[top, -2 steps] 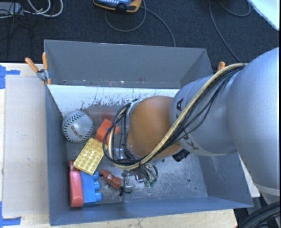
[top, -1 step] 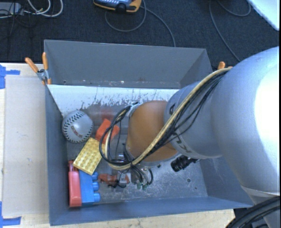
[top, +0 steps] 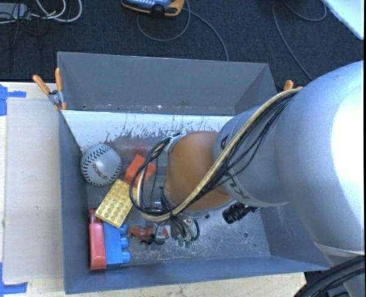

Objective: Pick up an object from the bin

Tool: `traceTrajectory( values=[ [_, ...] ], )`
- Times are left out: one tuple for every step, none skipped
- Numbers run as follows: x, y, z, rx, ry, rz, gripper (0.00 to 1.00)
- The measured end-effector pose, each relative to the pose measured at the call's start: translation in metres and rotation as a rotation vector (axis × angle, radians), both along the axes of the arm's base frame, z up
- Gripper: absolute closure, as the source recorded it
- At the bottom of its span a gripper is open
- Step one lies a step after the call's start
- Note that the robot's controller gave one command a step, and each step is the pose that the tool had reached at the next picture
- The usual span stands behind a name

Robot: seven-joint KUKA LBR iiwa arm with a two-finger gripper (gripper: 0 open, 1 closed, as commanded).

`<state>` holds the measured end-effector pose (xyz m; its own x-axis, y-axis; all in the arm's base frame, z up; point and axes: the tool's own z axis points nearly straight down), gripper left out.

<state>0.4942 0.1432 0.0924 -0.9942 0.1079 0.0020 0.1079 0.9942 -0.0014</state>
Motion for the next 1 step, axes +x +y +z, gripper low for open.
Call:
traceTrajectory(
  values=[
    [-0.0093,0.0101,0.1704,0.001,-0.004,0.011,1.0]
  ],
)
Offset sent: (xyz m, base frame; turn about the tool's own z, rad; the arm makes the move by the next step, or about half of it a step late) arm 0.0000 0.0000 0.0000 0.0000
